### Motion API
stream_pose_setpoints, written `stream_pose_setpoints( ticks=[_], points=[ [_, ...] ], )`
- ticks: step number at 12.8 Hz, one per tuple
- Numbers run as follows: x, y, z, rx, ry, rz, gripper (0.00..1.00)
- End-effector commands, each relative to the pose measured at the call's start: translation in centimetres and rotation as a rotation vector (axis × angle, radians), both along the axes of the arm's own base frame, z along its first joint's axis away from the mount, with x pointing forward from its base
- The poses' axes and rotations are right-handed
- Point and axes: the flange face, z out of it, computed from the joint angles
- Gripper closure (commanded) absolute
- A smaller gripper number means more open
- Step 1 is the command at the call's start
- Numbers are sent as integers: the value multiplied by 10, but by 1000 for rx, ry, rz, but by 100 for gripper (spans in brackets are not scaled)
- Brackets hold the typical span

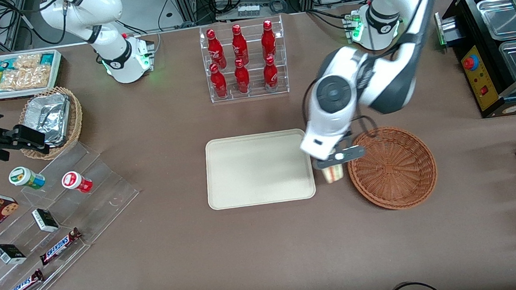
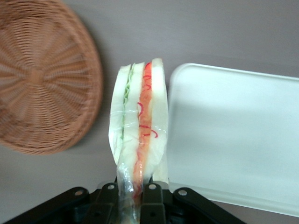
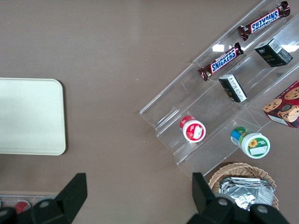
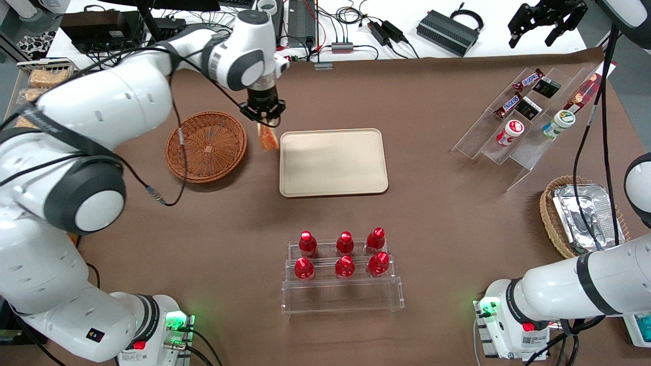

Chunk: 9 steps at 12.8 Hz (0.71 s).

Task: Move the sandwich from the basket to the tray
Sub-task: 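Lift the sandwich and carry it over the cream tray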

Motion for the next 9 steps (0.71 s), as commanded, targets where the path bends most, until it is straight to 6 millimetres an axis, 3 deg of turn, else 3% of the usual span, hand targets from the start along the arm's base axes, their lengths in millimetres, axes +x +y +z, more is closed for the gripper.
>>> stream_pose_setpoints(
  ticks=[1, 5, 9],
  points=[
    [3, -62, -28, 7, -5, -65, 100],
    [-11, -119, -58, -34, -41, -138, 100],
    [-27, -143, -100, -17, -49, -196, 100]
  ],
)
